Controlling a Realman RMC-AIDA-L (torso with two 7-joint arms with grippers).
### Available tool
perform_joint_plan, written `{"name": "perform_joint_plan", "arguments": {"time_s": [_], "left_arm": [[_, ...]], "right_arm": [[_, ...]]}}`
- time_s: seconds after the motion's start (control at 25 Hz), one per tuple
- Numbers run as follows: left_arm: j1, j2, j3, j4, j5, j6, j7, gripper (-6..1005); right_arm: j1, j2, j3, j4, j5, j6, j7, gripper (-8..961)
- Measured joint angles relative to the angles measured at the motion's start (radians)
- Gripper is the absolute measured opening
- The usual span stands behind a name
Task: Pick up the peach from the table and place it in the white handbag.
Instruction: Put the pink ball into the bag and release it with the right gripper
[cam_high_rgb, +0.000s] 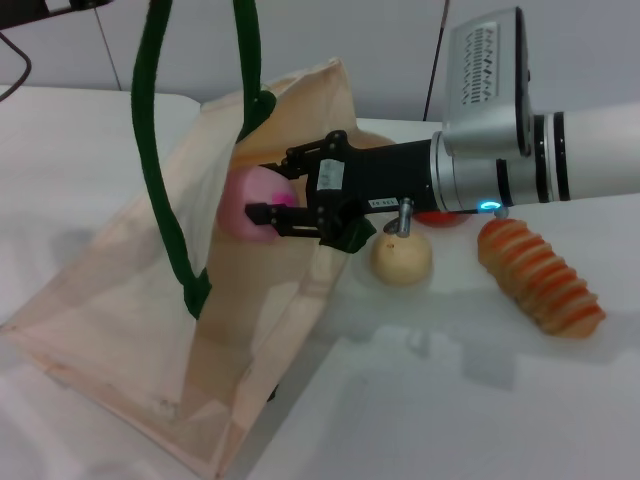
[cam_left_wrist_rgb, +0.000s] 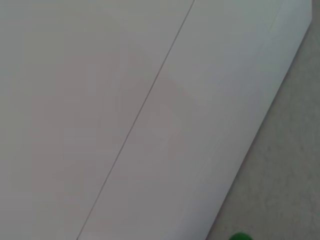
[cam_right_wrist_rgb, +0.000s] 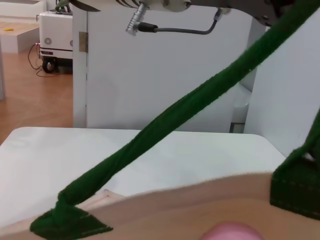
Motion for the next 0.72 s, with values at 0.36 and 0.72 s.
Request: {"name": "perform_joint_plan", "arguments": {"time_s": [0.36, 0.72], "left_arm": [[0.000, 0.000, 0.000, 0.000, -0.003, 0.000, 0.001, 121], [0.001, 0.000, 0.000, 0.000, -0.001, 0.000, 0.003, 121]], "right_arm": [[-0.001, 0.000, 0.000, 0.002, 0.000, 0.002, -0.001, 562], [-0.008, 0.000, 0.005, 0.002, 0.006, 0.003, -0.029, 855]]}}
